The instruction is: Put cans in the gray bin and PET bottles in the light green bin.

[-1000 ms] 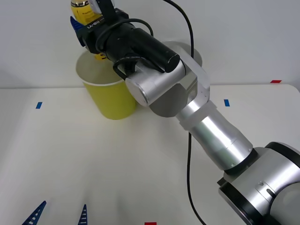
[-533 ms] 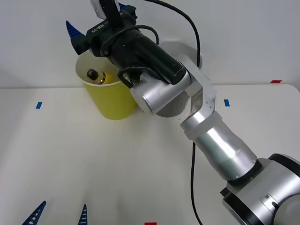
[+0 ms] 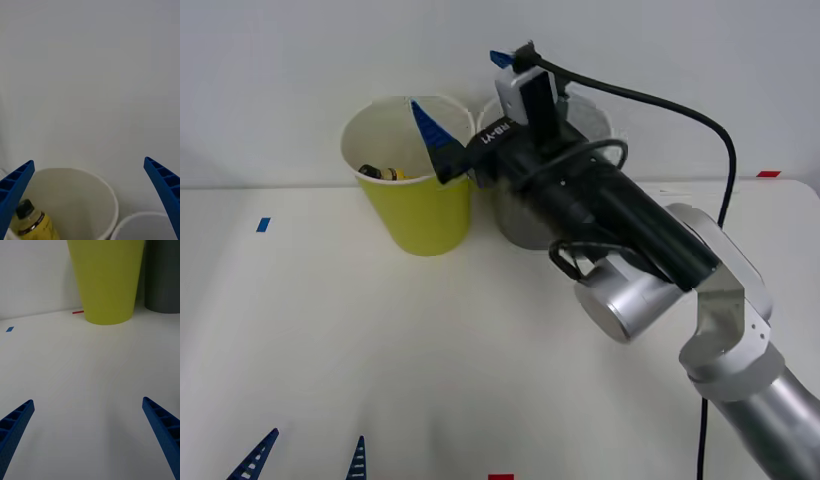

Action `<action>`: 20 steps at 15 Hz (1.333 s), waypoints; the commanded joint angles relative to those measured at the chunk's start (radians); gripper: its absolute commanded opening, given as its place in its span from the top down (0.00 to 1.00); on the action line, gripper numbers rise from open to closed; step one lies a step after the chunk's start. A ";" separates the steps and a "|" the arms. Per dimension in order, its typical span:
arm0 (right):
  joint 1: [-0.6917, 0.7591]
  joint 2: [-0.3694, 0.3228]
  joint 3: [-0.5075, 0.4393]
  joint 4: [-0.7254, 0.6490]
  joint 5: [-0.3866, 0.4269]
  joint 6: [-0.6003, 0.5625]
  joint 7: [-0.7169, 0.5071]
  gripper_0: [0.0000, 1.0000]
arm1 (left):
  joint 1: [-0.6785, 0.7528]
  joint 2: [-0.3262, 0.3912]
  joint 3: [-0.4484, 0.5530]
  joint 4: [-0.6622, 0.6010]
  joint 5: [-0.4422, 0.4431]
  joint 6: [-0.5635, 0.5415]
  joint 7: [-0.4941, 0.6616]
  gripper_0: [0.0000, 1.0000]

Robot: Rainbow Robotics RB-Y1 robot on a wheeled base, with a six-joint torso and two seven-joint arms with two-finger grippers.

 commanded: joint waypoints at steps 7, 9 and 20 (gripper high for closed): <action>0.431 -0.171 -0.022 -0.272 0.054 -0.064 -0.042 0.00 | 0.000 0.000 0.000 0.000 0.000 0.000 0.000 0.00; 0.540 -0.130 -0.030 -0.272 0.132 -0.116 -0.042 0.00 | 0.000 0.000 0.000 0.000 0.000 0.000 0.000 0.00; 0.835 0.041 -0.080 0.039 0.240 -0.603 -0.026 0.00 | 0.000 0.000 0.000 0.000 0.000 0.000 0.000 0.00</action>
